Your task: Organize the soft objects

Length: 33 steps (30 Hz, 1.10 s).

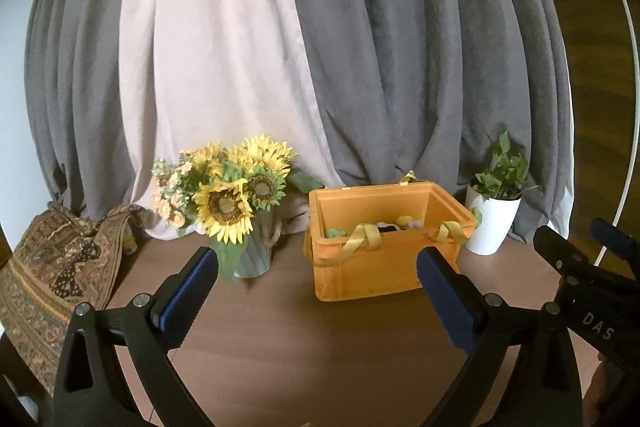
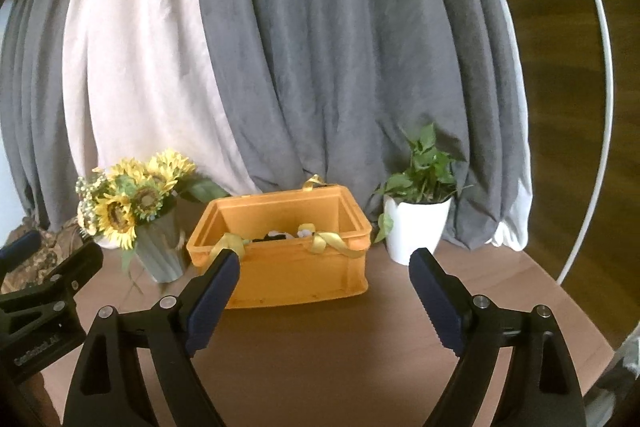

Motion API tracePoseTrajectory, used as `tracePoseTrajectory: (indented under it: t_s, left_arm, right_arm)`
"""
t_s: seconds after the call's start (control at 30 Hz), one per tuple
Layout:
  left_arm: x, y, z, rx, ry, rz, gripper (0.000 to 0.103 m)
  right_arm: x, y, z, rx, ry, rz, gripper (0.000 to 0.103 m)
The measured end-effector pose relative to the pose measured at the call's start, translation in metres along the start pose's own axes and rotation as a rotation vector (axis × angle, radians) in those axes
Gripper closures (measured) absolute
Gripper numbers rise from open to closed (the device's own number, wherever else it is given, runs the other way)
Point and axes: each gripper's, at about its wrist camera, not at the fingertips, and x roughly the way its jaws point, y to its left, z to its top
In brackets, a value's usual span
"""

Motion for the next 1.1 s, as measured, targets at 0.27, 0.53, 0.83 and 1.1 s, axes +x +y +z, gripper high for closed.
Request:
tracePoseTrajectory:
  t_s: [0.27,0.53,0.83,1.1]
  left_arm:
    - [-0.051,-0.017,-0.016,-0.010,-0.021,0.018,0.001]
    - [-0.097,-0.022,-0.031,-0.014,-0.050,0.046,0.000]
    - [-0.142,-0.023,-0.045,-0.017,-0.065,0.069,0.000]
    - [-0.168,-0.023,-0.052,-0.022,-0.075,0.077,0.000]
  right_arm:
    - [-0.040,-0.017,-0.013,-0.012,0.004,0.029,0.012]
    - [-0.083,-0.033,-0.027,-0.013,-0.010,0.049,0.012]
    - [-0.126,-0.039,-0.039,-0.021,-0.032,0.071,0.012]
    - [-0.153,-0.044,-0.047,-0.026,-0.045,0.087,0.012]
